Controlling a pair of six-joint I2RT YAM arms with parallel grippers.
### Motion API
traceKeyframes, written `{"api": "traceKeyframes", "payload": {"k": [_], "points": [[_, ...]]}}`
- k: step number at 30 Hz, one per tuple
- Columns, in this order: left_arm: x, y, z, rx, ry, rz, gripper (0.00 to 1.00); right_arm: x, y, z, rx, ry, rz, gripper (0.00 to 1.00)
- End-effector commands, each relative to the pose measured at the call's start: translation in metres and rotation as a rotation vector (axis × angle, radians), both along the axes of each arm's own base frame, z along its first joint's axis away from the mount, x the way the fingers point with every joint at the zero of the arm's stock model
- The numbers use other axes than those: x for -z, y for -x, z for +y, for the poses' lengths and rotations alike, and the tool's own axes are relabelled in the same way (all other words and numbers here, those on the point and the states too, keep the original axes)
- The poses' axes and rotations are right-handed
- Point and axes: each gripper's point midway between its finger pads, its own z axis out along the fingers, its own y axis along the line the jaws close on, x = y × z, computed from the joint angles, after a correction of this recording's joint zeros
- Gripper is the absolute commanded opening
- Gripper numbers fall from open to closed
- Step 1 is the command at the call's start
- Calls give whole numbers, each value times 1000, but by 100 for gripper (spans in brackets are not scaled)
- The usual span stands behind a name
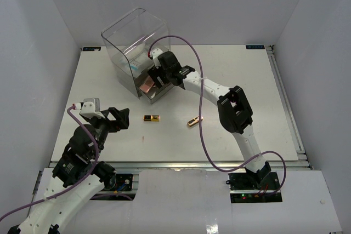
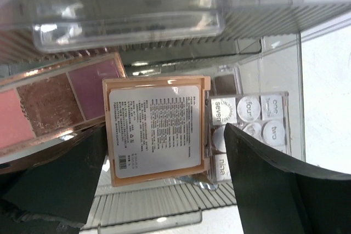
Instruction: Organize the makeup
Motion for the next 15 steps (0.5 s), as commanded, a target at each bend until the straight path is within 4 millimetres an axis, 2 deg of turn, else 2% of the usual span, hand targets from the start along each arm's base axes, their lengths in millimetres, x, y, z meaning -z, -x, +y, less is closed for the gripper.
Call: {"api": "traceKeyframes", "payload": {"k": [1,8,15], "points": [[3,0,4,-20,-4,9,98,-23,-29,5,58,-47,-97,89],[6,-1,3,-20,-13,21,98,-40,-40,6,80,-75,-163,86],[4,-1,3,-20,-9,16,98,-55,-37,11,51,-117,-178,87]]}}
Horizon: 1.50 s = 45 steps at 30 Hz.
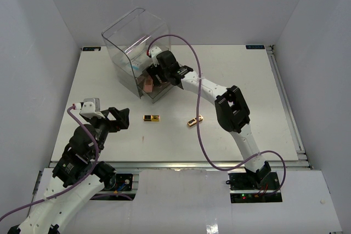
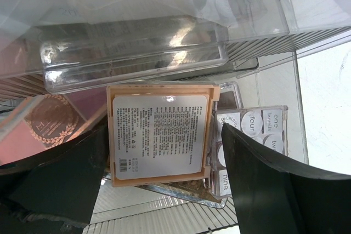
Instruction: Organize the makeup
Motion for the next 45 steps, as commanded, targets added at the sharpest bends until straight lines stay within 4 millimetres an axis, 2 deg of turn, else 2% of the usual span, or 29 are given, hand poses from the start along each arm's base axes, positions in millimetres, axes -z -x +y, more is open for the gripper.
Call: {"api": "traceKeyframes", "payload": {"k": [1,9,12,20,24,25,29,31,34,37,40,42,45], "points": [[4,-1,3,-20,-9,15,98,-55,-21,2,23,-98,-129,88],[3,0,4,-21,-3,9,98,-76,0,-2,-47,-144,-106,90],[3,0,4,-20,-3,7,98,-90,6,-6,-86,-175,-103,90],[2,1,5,-20,1,3,98,-86,17,-11,-220,-156,-80,89],[2,1,4,-20,-1,6,98,-88,35,-9,-389,-153,-67,89],[2,1,4,-18,-1,4,98,-91,45,-10,-464,-151,-53,89],[1,2,1,1,2,0,98,-95,69,-26,-603,-176,16,89],[1,1,-6,40,-10,-9,98,-111,82,-42,-670,-227,19,89],[1,1,-28,153,-25,-13,98,-121,107,-73,-744,-269,20,89],[9,-1,-53,278,-60,14,98,-119,123,-103,-746,-266,-24,90],[24,-4,-69,351,-96,81,97,-111,118,-120,-666,-242,-53,91],[29,-5,-77,388,-102,104,95,-109,106,-130,-562,-264,-3,83],[37,-1,-102,517,-87,146,89,-112,105,-139,-504,-308,41,74]]}}
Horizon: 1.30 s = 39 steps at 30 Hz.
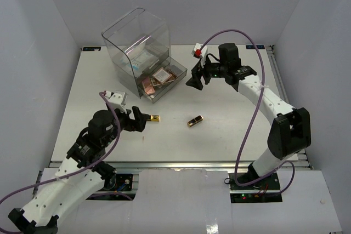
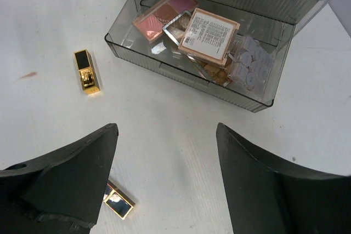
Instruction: Organize the makeup
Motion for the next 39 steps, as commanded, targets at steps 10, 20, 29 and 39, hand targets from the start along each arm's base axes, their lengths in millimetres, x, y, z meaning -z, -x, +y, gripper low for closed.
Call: {"api": "traceKeyframes", "payload": {"k": [10,20,29,39], "points": [[45,-16,-115,443,-139,291,63,-7,36,-75,103,-176,53,58],[107,-129,-148,302,-611,270,51,-8,44,-121,176,-258,93,53],[126,-195,-158,249,-765,229,54,1,41,-124,192,-252,111,52],[108,-248,-129,63,-810,187,84,8,39,-124,194,-250,133,52]]}}
